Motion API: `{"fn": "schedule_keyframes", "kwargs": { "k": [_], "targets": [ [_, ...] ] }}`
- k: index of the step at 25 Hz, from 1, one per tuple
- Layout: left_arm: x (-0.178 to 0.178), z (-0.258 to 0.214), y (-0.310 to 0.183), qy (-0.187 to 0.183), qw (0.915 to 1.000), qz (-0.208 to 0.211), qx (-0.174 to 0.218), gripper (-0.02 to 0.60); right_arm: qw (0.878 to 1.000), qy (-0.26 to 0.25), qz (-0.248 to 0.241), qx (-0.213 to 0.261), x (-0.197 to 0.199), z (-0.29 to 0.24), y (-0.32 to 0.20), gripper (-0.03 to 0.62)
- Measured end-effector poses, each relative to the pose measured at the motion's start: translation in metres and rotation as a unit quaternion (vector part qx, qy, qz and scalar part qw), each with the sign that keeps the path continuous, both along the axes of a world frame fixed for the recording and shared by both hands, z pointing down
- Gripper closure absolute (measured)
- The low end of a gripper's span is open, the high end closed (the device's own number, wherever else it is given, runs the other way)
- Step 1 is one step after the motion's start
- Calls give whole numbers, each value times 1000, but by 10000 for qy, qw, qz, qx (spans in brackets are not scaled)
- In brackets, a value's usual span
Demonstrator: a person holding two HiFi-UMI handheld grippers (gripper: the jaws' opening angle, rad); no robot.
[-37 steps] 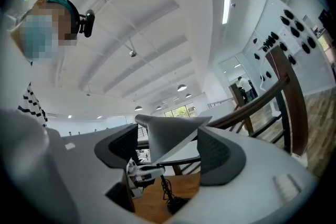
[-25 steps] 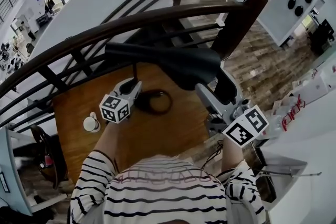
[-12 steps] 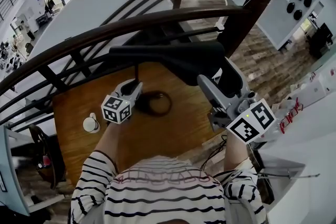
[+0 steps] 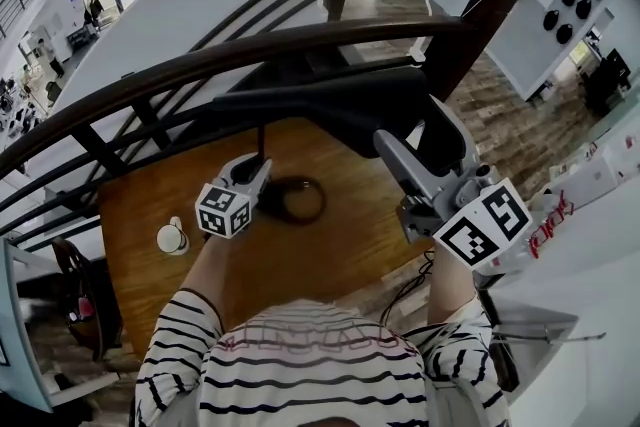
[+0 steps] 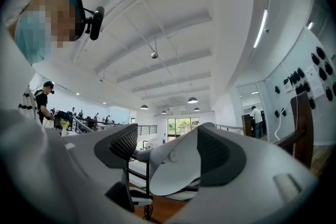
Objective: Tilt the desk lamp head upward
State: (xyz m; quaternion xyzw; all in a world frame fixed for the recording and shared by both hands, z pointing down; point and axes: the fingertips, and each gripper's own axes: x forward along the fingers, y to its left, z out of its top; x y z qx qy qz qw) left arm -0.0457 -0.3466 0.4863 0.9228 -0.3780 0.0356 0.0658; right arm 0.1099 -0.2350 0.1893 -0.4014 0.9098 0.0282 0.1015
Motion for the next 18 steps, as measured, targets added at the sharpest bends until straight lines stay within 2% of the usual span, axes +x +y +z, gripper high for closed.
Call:
{"fn": "schedule_keyframes", "kwargs": {
  "k": [8, 18],
  "targets": [
    [-1, -3, 0, 62, 10000, -16, 6, 515, 9998, 150, -84, 125, -9, -18, -2, 249],
    [0, -1, -1, 92, 9999, -36, 21, 514, 9993, 46, -12, 363, -6, -14, -5, 250]
  ]
}}
